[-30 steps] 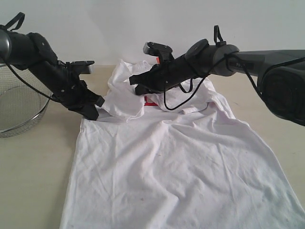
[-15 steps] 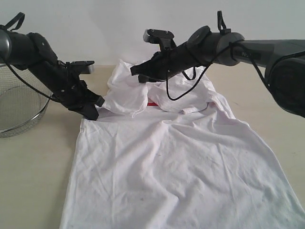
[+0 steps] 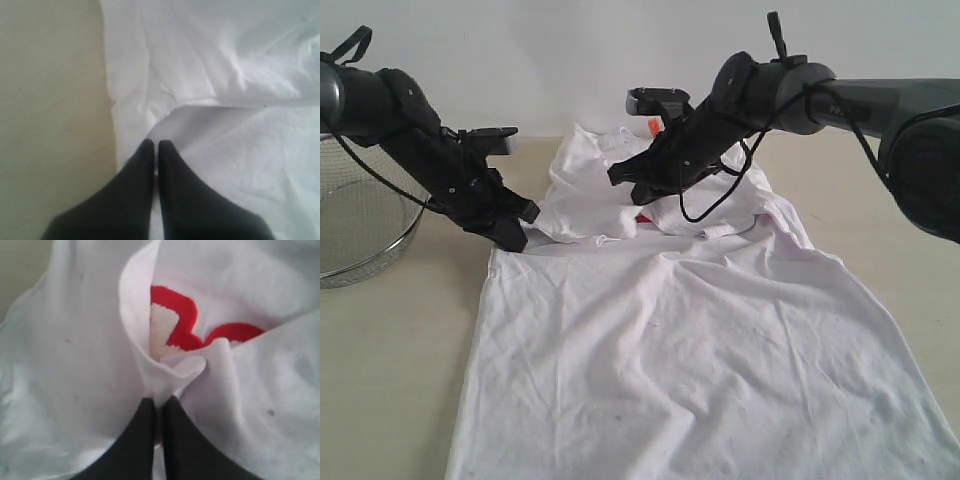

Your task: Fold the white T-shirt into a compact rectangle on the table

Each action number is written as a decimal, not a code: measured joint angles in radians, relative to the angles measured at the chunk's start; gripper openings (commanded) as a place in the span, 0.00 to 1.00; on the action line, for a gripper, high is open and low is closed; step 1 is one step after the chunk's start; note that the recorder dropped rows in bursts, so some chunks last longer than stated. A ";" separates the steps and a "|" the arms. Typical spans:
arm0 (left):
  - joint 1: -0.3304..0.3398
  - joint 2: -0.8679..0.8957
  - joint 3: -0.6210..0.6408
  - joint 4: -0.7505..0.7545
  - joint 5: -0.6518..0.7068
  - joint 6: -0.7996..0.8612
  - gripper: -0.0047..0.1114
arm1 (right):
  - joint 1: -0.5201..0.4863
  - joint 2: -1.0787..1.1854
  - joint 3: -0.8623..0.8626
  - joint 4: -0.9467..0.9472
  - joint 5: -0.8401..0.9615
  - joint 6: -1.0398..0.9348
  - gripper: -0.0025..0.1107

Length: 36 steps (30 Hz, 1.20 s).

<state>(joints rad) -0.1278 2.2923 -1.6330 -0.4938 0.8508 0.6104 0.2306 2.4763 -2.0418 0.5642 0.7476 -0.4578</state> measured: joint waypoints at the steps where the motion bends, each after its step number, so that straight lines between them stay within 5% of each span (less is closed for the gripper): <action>1: 0.000 0.000 0.000 0.000 0.000 0.000 0.08 | 0.000 0.000 0.000 -0.011 0.008 0.013 0.02; 11: 0.000 0.000 0.000 0.000 0.000 -0.005 0.08 | 0.000 0.000 0.000 -0.094 0.025 0.083 0.07; 18: 0.000 0.000 0.000 0.000 0.000 -0.007 0.08 | 0.000 0.000 0.000 -0.098 0.021 0.085 0.64; 24: 0.000 0.000 0.000 0.000 0.000 -0.007 0.08 | 0.000 -0.017 0.000 -0.112 0.043 0.127 0.56; 36: 0.002 -0.042 0.001 0.015 -0.004 -0.007 0.08 | 0.000 -0.212 0.000 -0.354 0.205 0.206 0.55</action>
<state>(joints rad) -0.1257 2.2508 -1.6315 -0.4784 0.8467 0.6038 0.2306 2.2645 -2.0418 0.2097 0.9527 -0.2520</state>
